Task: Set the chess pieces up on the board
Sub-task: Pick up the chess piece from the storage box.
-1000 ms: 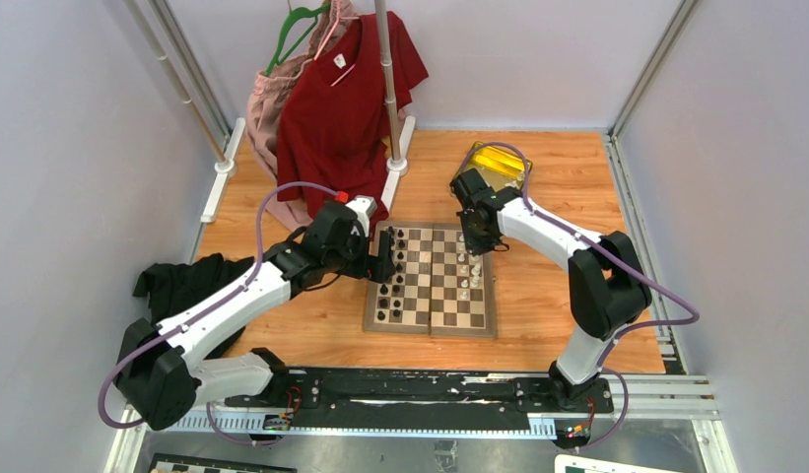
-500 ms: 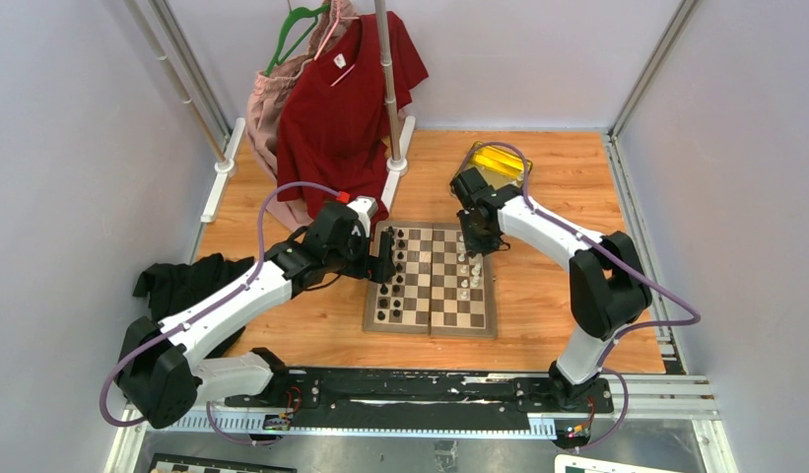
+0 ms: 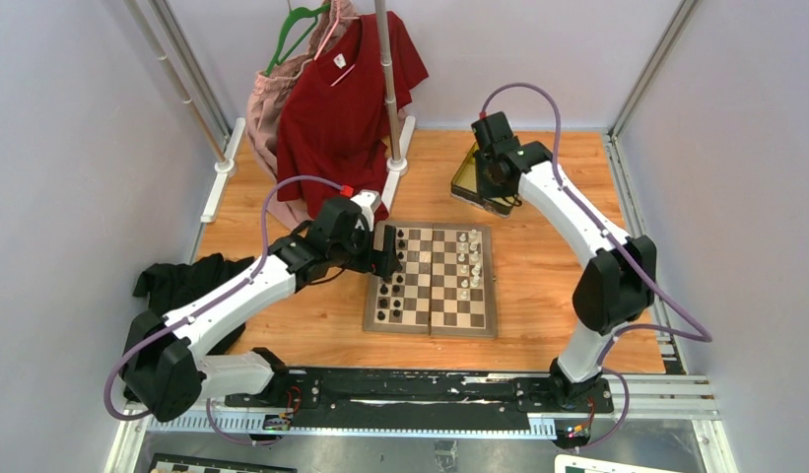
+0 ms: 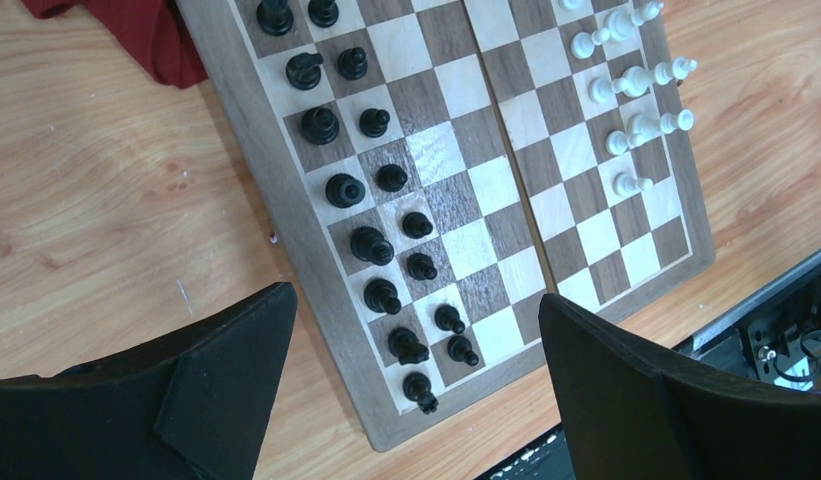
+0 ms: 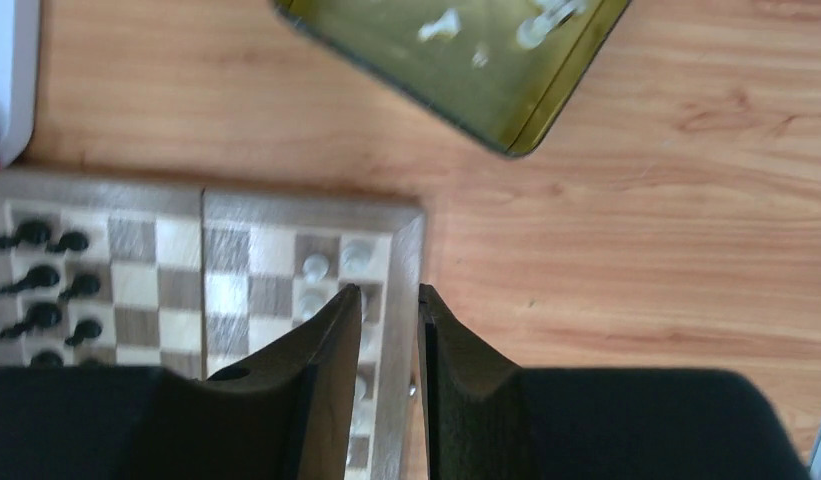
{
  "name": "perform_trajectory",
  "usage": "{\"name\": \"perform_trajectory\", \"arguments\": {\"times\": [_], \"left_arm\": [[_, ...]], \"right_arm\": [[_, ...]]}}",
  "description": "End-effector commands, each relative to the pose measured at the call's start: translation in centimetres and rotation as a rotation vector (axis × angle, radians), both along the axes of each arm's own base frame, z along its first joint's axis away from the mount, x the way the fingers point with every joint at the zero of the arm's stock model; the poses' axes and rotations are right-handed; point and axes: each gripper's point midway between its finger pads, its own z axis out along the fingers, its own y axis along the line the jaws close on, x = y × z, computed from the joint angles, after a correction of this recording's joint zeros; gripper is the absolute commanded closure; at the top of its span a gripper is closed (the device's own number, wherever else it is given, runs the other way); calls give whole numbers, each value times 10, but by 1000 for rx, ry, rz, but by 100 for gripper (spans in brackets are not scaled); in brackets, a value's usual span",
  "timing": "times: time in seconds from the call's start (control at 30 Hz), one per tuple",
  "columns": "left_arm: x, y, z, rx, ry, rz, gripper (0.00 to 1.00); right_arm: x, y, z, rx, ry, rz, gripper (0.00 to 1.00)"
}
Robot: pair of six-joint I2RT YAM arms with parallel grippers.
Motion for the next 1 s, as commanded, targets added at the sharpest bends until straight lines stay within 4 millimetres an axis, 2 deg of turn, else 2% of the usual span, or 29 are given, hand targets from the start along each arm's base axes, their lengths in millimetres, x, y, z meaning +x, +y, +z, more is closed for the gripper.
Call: {"name": "perform_trajectory", "arguments": {"times": [0.0, 0.1, 0.23, 0.4, 0.6, 0.97], "left_arm": [[11, -11, 15, -22, -46, -23, 3], [14, -13, 15, -10, -44, -29, 2], [19, -15, 11, 8, -38, -36, 2], [25, -20, 6, 26, -22, -47, 2], [30, -25, 3, 36, -11, -64, 2], [31, -28, -4, 38, 10, -66, 2]], "right_arm": [[45, -40, -13, -80, 3, -92, 69], [80, -54, -25, -94, 3, -132, 69], [116, -69, -42, -98, 11, -169, 67], [140, -85, -57, -93, 16, -212, 66], [152, -97, -74, -86, 36, -231, 65], [150, -100, -107, -71, 95, -236, 65]]}}
